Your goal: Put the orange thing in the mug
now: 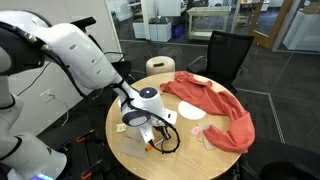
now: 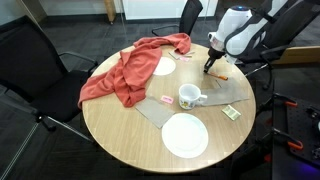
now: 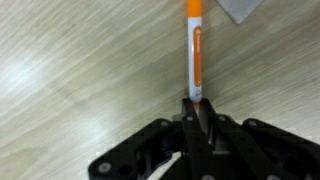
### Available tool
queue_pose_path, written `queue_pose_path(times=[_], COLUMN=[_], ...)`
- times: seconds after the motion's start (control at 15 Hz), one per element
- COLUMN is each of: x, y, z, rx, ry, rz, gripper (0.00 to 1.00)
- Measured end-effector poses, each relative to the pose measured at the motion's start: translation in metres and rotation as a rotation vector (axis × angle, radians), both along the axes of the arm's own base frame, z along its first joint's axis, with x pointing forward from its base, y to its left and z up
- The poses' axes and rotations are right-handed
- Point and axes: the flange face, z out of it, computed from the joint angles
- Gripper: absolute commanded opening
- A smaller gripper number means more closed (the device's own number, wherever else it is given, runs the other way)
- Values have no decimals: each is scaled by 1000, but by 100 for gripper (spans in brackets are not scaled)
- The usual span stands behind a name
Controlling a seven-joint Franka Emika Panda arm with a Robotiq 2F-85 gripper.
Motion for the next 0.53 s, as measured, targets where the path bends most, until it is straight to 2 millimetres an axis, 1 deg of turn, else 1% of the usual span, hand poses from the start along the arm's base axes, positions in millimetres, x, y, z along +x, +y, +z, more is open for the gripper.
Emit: queue_pose_path(times=[0.27,0.4,0.53], x=[9,17,25], y=[-2,-4,-6], z=[7,18,35], rx=[5,15,15], ry=[1,-7,-28], rz=[-59,-112,-166], gripper=[3,3,3])
